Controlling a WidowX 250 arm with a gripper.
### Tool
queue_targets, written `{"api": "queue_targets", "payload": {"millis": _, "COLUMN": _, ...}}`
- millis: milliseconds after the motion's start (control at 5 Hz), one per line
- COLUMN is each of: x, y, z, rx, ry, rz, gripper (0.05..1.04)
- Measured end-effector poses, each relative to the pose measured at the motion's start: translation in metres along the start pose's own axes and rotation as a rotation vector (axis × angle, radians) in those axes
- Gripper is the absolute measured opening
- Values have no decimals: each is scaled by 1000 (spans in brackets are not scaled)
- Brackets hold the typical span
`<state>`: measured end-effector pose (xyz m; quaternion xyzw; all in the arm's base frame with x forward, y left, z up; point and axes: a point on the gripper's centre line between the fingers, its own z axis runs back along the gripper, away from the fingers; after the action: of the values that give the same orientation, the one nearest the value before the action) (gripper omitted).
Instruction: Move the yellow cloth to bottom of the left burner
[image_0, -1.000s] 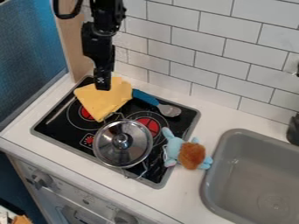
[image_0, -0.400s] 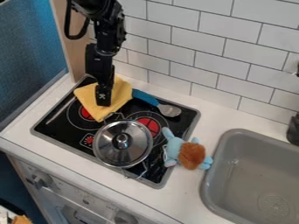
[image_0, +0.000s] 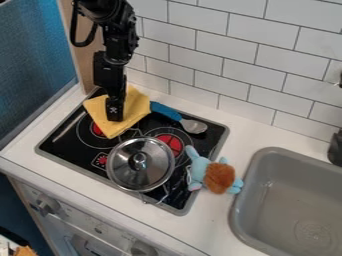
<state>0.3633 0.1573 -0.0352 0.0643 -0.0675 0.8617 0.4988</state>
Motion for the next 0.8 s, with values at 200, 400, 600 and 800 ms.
{"api": "queue_targets", "payload": {"millis": 200, "x": 6, "y": 8, "z": -9, "rx": 36, "ry": -2, "rz": 7, "gripper": 1000}}
{"api": "queue_targets", "payload": {"millis": 400, "x": 13, "y": 10, "z": -14, "rx": 52, "ry": 14, "rz": 41, "gripper": 1001}}
{"api": "queue_targets", "payload": {"millis": 600, "x": 20, "y": 12, "z": -20, "rx": 46, "ry": 46, "rz": 72, "gripper": 1001}}
{"api": "queue_targets", "payload": {"millis": 800, "x": 25, "y": 19, "z": -22, "rx": 51, "ry": 42, "rz": 78, "gripper": 1000}}
